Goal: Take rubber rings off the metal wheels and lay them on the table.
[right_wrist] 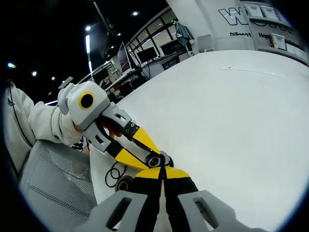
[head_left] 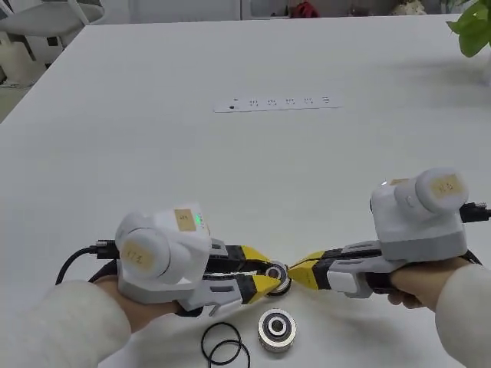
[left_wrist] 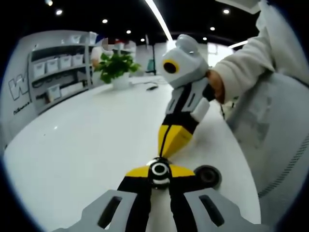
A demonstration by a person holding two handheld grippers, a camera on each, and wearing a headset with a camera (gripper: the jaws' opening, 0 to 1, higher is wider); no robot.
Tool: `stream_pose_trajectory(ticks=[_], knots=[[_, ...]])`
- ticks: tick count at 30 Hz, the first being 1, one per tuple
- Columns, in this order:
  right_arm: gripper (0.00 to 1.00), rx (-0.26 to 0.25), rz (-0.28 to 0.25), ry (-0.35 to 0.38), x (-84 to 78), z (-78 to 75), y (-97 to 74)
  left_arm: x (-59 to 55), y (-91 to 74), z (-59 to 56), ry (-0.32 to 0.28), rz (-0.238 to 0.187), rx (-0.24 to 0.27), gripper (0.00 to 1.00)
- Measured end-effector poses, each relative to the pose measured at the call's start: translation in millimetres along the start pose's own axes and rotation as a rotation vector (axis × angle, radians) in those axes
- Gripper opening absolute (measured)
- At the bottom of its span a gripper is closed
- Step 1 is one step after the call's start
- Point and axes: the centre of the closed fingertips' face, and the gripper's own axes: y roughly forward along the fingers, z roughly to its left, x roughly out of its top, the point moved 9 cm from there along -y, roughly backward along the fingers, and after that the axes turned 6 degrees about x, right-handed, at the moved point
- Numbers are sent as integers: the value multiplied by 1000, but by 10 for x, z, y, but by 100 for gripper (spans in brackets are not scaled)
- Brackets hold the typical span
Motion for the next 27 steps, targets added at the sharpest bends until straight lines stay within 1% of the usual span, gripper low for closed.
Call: stream_pose_trajectory(ticks=[15,27], knots=[[0,1,6,-21,5,11,14,-2,1,-6,5,1,2,14],[0,12,2,-22,25,31,15,-2,1,-11,5,3,6,14]])
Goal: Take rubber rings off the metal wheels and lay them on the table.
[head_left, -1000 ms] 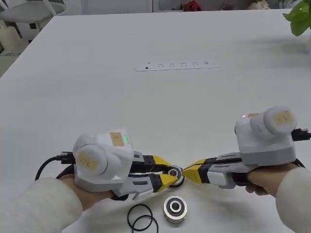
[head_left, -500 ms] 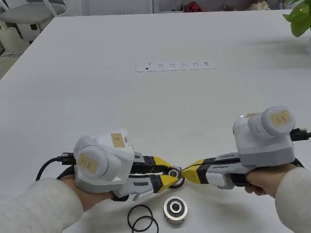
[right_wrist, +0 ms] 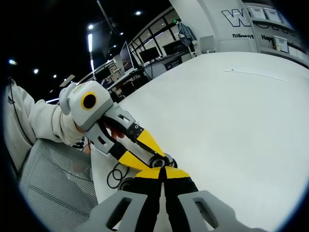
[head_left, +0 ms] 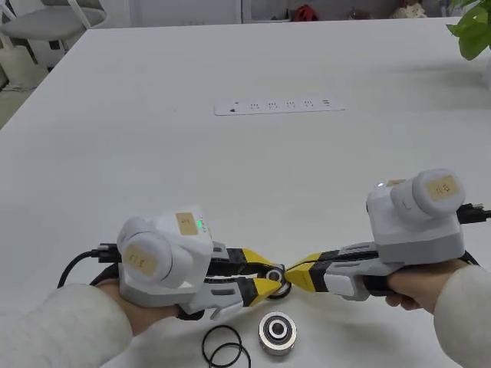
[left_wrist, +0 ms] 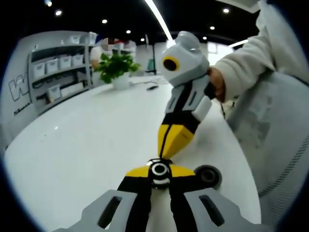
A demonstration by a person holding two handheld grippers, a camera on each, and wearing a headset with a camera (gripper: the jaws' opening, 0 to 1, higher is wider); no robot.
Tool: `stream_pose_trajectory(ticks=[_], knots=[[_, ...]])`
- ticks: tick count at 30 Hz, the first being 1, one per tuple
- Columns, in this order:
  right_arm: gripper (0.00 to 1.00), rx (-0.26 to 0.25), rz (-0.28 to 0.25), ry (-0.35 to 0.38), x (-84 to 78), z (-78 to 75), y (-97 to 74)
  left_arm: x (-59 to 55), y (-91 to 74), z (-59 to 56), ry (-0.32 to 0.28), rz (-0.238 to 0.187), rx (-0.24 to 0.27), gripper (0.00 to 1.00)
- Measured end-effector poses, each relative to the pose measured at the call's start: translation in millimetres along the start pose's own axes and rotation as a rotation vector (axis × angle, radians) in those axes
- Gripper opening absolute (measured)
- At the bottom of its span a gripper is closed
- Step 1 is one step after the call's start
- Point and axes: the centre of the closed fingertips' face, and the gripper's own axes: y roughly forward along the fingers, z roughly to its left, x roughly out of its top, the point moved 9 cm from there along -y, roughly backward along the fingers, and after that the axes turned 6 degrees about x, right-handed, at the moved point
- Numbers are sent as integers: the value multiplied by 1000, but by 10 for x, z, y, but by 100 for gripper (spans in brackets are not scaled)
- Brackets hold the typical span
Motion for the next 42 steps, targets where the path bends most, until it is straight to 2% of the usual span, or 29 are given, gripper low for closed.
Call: stream_pose_trajectory(ticks=[18,23,29,35,39,42], knots=[[0,32,-14,-25,44,32,9,12,-1,7,1,0,4,14],[0,26,-22,-16,44,16,-10,14,1,12,-33,1,4,14],[0,23,-24,-14,56,31,-10,21,-25,13,-46,18,-2,15],[0,17,-26,-5,51,11,-23,108,-103,13,-44,8,-15,19],[0,14,-30,0,55,17,-30,196,-147,13,-36,-11,-15,29],[0,12,-31,-1,56,26,-34,268,-201,12,-31,-19,-19,32]])
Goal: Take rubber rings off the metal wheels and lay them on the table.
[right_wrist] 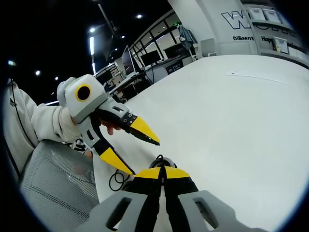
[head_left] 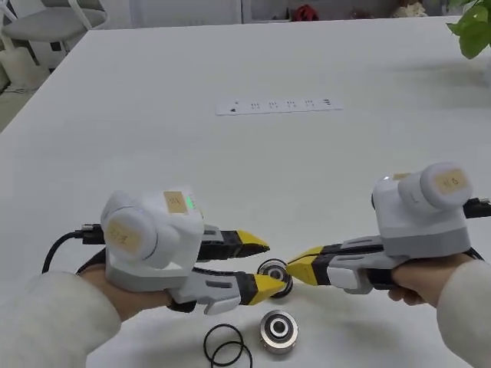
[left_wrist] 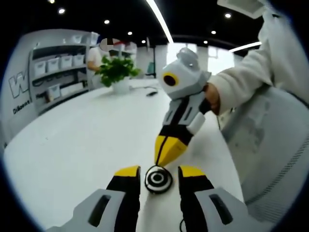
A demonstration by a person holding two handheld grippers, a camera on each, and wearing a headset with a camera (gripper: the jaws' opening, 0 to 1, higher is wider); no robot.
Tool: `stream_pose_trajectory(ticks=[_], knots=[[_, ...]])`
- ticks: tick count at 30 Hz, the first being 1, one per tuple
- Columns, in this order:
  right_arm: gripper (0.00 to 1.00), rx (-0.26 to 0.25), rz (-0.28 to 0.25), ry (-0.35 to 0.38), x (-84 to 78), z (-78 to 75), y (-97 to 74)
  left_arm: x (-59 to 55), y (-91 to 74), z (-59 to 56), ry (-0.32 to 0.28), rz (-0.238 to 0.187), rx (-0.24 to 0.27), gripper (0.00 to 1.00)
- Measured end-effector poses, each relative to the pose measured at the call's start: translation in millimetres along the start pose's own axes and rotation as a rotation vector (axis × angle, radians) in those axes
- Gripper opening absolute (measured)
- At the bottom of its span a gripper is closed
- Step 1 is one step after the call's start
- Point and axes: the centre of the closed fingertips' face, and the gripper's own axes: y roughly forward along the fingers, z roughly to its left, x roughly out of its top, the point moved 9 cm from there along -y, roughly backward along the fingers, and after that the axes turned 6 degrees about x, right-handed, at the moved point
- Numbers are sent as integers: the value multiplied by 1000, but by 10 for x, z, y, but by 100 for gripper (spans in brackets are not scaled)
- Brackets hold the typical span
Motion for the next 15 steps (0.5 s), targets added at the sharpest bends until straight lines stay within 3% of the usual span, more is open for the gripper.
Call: stream_pose_trajectory(ticks=[7,15], knots=[[0,-1,-8,-4,18,20,-6,180,-171,-25,11,-26,-1,45],[0,-1,-19,-4,46,11,-27,276,-404,-57,35,-35,20,58]])
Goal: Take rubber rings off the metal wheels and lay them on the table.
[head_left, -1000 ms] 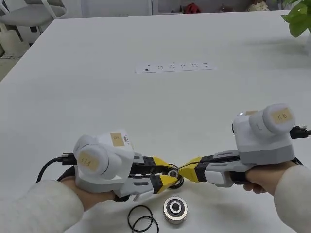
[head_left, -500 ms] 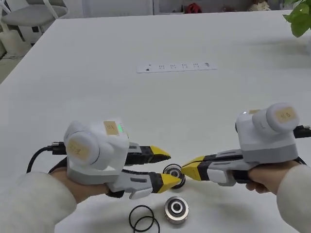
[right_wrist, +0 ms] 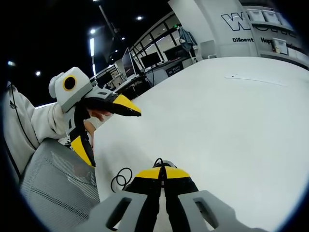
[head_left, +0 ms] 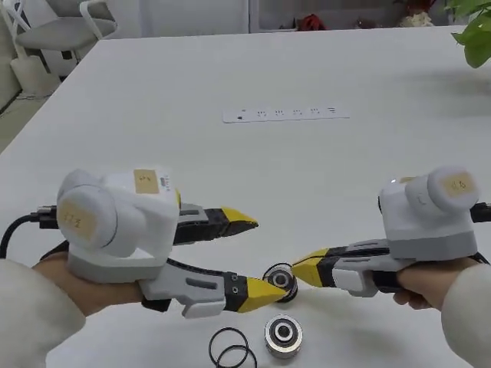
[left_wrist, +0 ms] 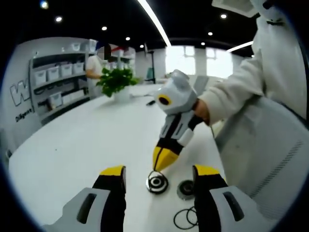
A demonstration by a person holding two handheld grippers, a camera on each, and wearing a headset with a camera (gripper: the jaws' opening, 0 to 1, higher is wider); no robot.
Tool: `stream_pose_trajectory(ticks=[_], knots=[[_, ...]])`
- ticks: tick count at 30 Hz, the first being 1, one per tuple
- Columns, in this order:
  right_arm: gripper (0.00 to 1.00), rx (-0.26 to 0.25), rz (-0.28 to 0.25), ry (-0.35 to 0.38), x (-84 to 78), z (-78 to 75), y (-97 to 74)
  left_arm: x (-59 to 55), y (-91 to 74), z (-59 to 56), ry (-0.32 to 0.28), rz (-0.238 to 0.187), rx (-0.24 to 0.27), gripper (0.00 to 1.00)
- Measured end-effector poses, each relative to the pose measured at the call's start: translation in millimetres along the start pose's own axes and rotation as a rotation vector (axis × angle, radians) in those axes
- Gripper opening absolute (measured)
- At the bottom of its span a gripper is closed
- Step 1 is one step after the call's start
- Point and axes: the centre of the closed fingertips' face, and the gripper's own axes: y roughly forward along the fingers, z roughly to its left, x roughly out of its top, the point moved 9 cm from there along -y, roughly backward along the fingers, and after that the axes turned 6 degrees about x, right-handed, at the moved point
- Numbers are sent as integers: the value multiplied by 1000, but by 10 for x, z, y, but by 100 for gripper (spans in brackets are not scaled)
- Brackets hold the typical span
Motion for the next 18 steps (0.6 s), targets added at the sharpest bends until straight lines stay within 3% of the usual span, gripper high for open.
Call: stream_pose_trajectory(ticks=[5,11,15,18], knots=[[0,-3,-30,11,54,-14,-47,17,-168,-15,4,15,30,66],[0,-6,-40,16,68,7,-69,75,-335,-77,2,-8,51,73],[0,-2,-50,15,85,44,-74,30,-478,-109,-9,3,65,78],[0,-5,-57,8,103,65,-77,-15,-609,-106,-33,0,108,79]])
